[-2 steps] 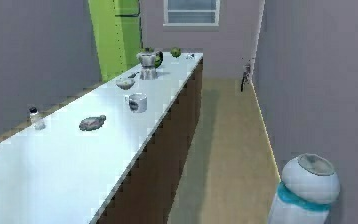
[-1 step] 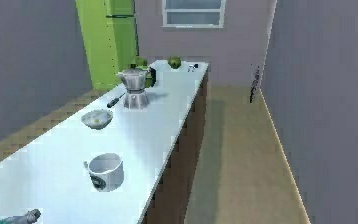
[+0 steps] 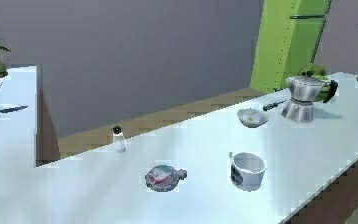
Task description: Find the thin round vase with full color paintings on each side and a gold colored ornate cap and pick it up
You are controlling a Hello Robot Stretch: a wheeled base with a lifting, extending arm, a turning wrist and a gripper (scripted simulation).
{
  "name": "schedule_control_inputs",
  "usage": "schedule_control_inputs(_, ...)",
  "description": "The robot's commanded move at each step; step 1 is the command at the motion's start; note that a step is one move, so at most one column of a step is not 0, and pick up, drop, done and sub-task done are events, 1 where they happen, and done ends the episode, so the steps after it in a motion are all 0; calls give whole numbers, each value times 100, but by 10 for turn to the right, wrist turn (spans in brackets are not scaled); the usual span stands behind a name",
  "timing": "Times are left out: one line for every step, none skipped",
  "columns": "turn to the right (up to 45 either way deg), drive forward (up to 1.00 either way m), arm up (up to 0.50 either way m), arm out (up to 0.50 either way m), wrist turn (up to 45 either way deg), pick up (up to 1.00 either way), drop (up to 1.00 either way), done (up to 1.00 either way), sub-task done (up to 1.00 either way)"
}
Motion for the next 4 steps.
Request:
schedule_control_inputs(-450, 0, 0, 0, 0, 0, 0, 0, 0)
schedule_control_inputs(-450, 0, 0, 0, 0, 0, 0, 0, 0)
schedule_control_inputs(-90, 0, 0, 0, 0, 0, 0, 0, 0)
schedule_control_inputs(0, 0, 50, 0, 0, 0, 0, 0, 0)
